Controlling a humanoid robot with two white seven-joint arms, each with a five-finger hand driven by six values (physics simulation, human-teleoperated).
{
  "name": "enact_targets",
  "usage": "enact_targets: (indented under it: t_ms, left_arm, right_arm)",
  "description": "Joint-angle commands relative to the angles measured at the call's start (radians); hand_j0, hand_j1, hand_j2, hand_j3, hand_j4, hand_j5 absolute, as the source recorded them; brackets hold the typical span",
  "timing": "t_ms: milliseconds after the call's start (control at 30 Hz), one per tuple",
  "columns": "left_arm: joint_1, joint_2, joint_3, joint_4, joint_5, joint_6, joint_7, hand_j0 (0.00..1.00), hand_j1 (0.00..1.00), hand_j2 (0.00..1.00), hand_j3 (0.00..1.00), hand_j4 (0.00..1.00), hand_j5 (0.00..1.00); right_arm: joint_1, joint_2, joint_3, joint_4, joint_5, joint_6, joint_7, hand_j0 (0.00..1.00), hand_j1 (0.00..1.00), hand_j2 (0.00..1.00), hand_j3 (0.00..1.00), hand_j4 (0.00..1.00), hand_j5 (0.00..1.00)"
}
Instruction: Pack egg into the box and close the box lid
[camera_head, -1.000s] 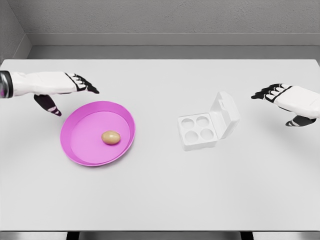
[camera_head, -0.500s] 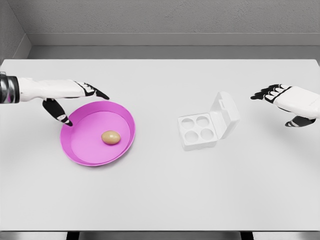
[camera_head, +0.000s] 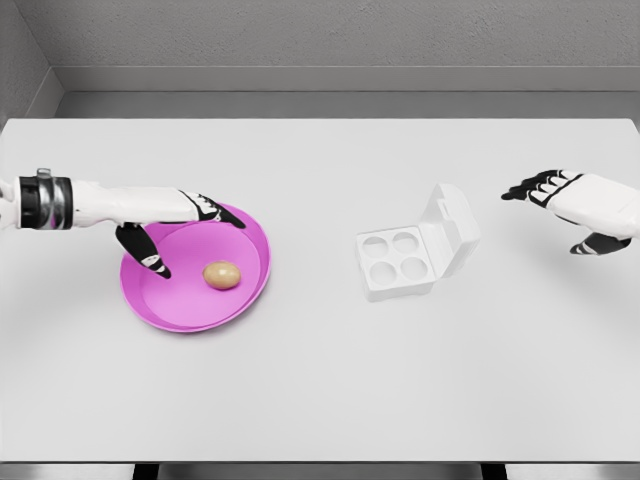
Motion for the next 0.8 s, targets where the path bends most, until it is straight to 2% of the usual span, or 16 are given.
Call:
enact_targets:
  t_ms: [0, 367, 433, 767]
  left_arm:
    - [0.000, -0.006, 0.002, -0.001, 0.007, 0.001, 0.001, 1.00, 1.00, 1.00, 1.00, 1.00, 1.00]
    - [0.025, -0.011, -0.003, 0.001, 0.005, 0.001, -0.001, 1.00, 1.00, 1.00, 1.00, 1.00, 1.00]
    - [0.044, -0.029, -0.001, 0.007, 0.004, 0.001, -0.001, 1.00, 1.00, 1.00, 1.00, 1.00, 1.00]
    - [0.054, -0.037, 0.001, 0.010, 0.004, 0.001, 0.001, 1.00, 1.00, 1.00, 1.00, 1.00, 1.00]
  right_arm:
    - [0.002, -0.002, 0.016, 0.000, -0.005, 0.003, 0.000, 1.00, 1.00, 1.00, 1.00, 1.00, 1.00]
    - [0.002, -0.002, 0.016, 0.000, -0.005, 0.003, 0.000, 1.00, 1.00, 1.00, 1.00, 1.00, 1.00]
    - [0.002, -0.002, 0.016, 0.000, -0.005, 0.003, 0.000, 1.00, 1.00, 1.00, 1.00, 1.00, 1.00]
    - [0.003, -0.002, 0.017, 0.000, -0.005, 0.003, 0.000, 1.00, 1.00, 1.00, 1.00, 1.00, 1.00]
